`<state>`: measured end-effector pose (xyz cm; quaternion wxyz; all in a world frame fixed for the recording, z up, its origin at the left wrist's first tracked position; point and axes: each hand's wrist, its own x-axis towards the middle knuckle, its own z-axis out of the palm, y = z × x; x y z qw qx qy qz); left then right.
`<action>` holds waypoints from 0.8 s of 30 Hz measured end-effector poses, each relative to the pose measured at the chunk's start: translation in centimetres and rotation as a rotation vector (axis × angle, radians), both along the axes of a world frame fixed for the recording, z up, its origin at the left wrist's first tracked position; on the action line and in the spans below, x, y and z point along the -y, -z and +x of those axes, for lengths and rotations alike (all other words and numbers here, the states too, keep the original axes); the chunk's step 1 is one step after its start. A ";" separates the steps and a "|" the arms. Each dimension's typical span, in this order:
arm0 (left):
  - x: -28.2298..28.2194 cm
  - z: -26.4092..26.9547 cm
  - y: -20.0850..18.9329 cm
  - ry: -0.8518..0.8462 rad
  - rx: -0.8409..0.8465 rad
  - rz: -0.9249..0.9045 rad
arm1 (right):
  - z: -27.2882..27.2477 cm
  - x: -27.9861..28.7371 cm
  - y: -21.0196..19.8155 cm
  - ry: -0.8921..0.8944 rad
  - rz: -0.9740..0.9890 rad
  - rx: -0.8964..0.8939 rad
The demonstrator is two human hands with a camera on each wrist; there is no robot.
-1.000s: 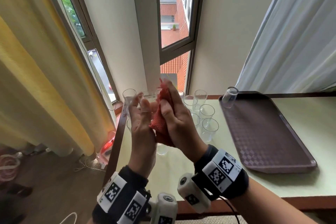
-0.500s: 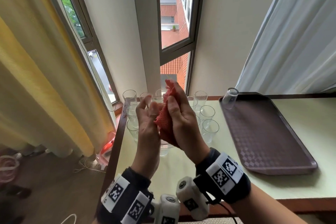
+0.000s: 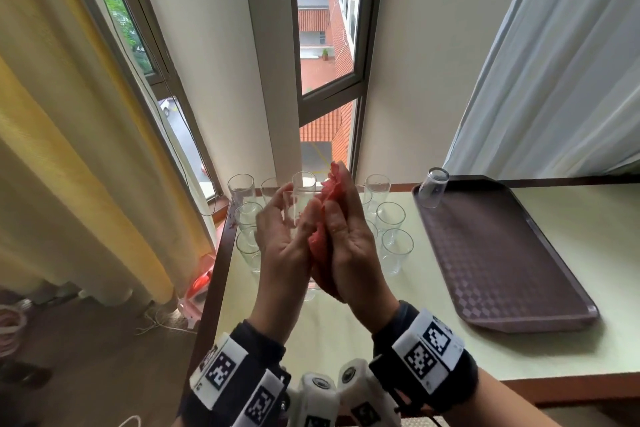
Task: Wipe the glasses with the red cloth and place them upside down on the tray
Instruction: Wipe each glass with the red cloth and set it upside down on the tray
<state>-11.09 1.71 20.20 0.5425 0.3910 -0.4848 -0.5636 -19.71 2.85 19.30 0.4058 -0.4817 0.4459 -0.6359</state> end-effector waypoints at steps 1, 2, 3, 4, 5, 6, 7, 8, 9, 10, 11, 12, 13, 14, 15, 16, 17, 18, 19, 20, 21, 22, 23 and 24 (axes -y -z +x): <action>0.2 0.1 -0.1 -0.002 -0.006 0.011 | 0.1 -0.3 0.5 0.003 -0.007 -0.024; 0.5 0.3 0.1 0.002 -0.008 0.015 | 0.2 -0.5 0.9 -0.002 -0.001 -0.039; 0.6 0.4 0.2 -0.008 0.002 0.009 | 0.1 -0.5 1.1 -0.011 0.011 -0.047; 0.6 0.4 0.3 -0.030 0.026 -0.002 | 0.0 -0.5 1.1 -0.022 0.022 -0.049; 0.5 0.4 0.6 -0.057 0.044 -0.008 | -0.3 -0.3 0.9 -0.035 0.031 -0.038; 0.2 0.2 0.7 -0.075 0.055 -0.011 | -0.5 -0.2 0.5 -0.045 0.036 -0.014; -0.1 0.0 0.8 -0.074 0.055 -0.007 | -0.8 0.1 0.1 -0.049 0.042 0.010; -0.4 -0.2 0.9 -0.065 0.046 0.002 | -0.9 0.2 -0.3 -0.054 0.045 0.026; -0.7 -0.3 1.0 -0.054 0.030 0.011 | -0.9 0.3 -0.6 -0.058 0.042 0.035; -0.7 -0.4 1.0 -0.042 0.007 0.022 | -0.7 0.4 -0.5 -0.062 0.038 0.042; -0.7 -0.4 0.8 -0.029 -0.009 0.034 | -0.6 0.3 -0.2 -0.068 0.035 0.052; -0.5 -0.4 0.9 -0.026 -0.014 0.041 | -0.4 0.1 0.3 -0.069 0.035 0.058; -0.3 -0.3 1.1 -0.019 -0.019 0.045 | -0.3 -0.1 0.9 -0.065 0.035 0.051; -0.1 -0.2 1.2 -0.007 -0.033 0.044 | -0.3 -0.4 1.4 -0.053 0.032 0.030; -0.1 -0.2 1.2 0.003 -0.039 0.045 | -0.3 -0.7 1.8 -0.036 0.030 0.005; -0.1 -0.3 1.4 0.005 -0.036 0.048 | -0.5 -0.8 1.9 -0.017 0.027 -0.016; -0.3 -0.4 1.5 -0.005 -0.022 0.053 | -0.8 -0.9 2.0 0.007 0.026 -0.035; -0.5 -0.5 1.9 -0.023 0.001 0.055 | -1.2 -1.0 1.8 0.029 0.025 -0.051; -0.7 -0.6 2.1 -0.031 0.028 0.050 | -1.5 -1.1 1.7 0.047 0.026 -0.059; -0.8 -0.7 2.4 -0.019 0.055 0.052 | -1.8 -1.2 1.7 0.064 0.039 -0.047; -1.0 -0.9 2.5 0.009 0.073 0.060 | -2.0 -1.3 1.6 0.071 0.066 -0.013; -1.1 -0.9 2.5 0.037 0.086 0.069 | -2.2 -1.4 1.7 0.064 0.106 0.049; -1.2 -0.9 2.3 0.073 0.097 0.074 | -2.3 -1.6 2.0 0.037 0.151 0.121; -1.4 -0.9 2.2 0.107 0.112 0.070 | -2.4 -2.0 2.3 -0.002 0.198 0.192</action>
